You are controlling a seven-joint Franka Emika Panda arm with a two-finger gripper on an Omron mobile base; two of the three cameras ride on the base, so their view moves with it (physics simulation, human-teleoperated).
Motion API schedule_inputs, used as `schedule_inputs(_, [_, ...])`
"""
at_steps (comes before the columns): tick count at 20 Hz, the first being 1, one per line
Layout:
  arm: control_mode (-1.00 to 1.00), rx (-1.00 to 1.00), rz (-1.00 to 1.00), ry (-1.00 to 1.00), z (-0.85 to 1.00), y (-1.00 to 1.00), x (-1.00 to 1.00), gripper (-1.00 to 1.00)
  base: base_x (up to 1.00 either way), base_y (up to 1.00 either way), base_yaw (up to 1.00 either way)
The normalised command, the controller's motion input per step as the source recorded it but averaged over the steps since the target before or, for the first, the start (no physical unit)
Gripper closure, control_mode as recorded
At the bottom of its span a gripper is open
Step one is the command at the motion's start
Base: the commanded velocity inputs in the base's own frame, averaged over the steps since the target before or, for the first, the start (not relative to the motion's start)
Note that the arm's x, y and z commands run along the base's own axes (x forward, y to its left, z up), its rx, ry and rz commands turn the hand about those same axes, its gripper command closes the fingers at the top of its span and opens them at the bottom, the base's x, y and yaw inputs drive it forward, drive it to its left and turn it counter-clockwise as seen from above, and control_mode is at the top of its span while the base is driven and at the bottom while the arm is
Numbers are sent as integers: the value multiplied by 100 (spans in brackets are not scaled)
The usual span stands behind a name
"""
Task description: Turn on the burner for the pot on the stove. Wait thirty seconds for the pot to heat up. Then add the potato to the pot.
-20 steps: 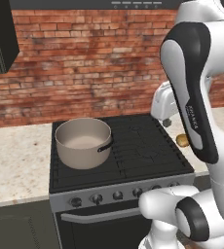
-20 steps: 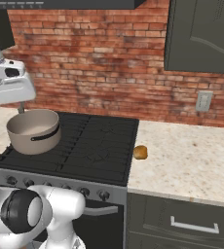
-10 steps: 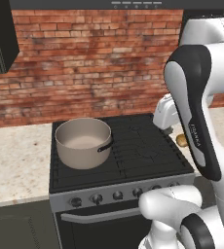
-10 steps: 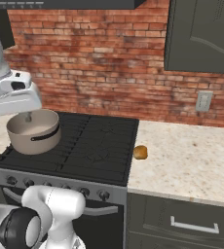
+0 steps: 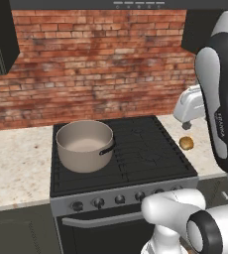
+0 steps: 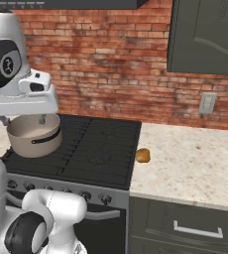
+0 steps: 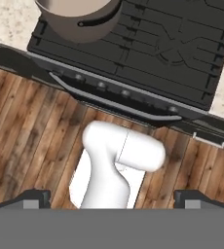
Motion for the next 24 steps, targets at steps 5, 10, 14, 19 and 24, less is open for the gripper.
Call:
schedule_inputs(5, [-100,0,-10,0,-4,-30,5,-100,0,0,0])
schedule_inputs(10, [-100,0,-15,0,0,-31,3,-100,0,0,0])
schedule_inputs(14, [-100,0,-19,0,0,-28,5,-100,0,0,0])
schedule_inputs(19, [-100,0,-20,0,-8,-22,1,-100,0,0,0])
schedule_inputs(24, [-100,-2,-19,0,-14,-22,0,-100,0,0,0])
